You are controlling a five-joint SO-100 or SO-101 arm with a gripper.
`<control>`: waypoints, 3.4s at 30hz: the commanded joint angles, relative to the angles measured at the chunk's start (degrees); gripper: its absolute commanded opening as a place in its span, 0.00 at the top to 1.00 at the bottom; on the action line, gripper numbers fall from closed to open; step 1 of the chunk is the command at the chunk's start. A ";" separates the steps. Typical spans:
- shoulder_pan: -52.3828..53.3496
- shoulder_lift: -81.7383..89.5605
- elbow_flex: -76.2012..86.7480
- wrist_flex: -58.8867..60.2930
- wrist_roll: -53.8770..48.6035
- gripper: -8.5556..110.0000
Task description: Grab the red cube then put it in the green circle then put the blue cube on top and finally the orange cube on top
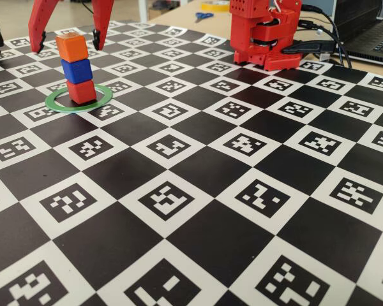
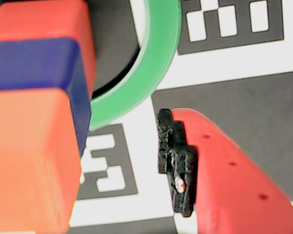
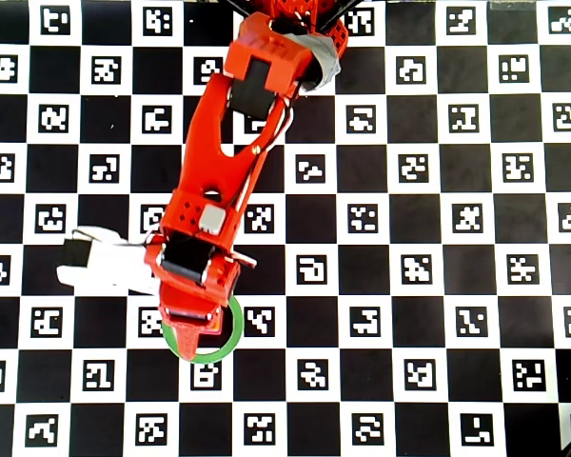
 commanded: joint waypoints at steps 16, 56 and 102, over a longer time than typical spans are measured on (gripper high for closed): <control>-1.67 43.51 28.13 -3.87 -7.91 0.97; -15.73 120.41 113.99 -23.82 -57.22 0.97; -18.19 129.99 129.81 -14.77 -71.46 0.97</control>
